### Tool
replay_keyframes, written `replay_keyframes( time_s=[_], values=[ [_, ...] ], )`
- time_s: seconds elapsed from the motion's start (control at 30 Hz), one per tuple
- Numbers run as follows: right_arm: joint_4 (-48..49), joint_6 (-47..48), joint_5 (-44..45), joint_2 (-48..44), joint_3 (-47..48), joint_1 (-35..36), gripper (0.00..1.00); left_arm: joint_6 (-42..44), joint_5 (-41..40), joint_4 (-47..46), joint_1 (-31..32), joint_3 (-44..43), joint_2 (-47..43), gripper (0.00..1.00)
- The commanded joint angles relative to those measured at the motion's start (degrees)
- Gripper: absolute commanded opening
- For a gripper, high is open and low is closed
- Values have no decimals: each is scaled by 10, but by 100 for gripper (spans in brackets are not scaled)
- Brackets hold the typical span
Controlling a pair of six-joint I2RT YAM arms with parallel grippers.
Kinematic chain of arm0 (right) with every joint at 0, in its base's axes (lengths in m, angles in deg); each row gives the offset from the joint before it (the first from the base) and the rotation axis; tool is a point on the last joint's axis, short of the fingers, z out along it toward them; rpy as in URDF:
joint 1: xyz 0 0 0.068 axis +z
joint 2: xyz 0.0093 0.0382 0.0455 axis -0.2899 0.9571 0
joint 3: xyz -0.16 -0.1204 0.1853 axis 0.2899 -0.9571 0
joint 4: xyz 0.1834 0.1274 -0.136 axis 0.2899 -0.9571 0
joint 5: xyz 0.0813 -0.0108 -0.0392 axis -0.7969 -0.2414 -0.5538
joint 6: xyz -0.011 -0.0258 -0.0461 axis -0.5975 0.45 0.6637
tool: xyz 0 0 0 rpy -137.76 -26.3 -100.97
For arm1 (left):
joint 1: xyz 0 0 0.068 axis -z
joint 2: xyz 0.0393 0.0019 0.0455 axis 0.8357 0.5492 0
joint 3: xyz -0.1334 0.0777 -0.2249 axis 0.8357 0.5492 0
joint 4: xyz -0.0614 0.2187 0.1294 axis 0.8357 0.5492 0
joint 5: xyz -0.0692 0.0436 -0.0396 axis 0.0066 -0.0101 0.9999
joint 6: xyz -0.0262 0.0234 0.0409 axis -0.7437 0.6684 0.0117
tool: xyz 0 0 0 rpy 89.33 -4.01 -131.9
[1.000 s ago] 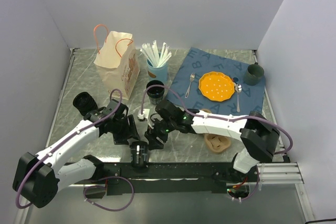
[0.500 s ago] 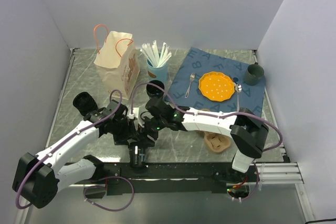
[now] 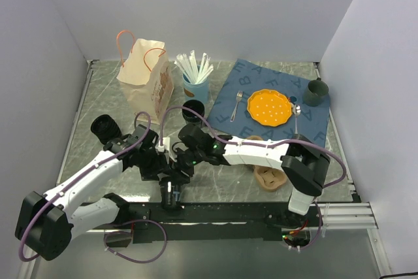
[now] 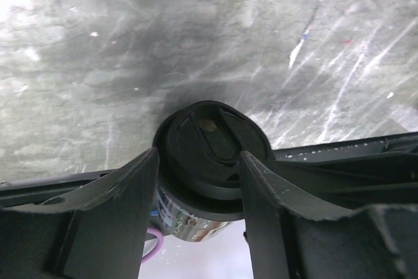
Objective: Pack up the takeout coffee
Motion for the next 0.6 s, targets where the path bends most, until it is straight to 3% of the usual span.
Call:
replay_keyframes(
  time_s=[0.0,0.2,0.4,0.57],
  values=[
    [54,1,-12,11,-8,6,56,-11,-38,26,0,-17,-4,57],
    [63,-5,-9,13,-18,12,52,-5,-85,58,-10,-56,22,59],
    [84,-4,13,5,-28,19,26,4,-88,65,-31,-59,35,61],
    [91,-1,12,-1,-38,19,18,20,-96,77,-58,-60,36,62]
  ],
)
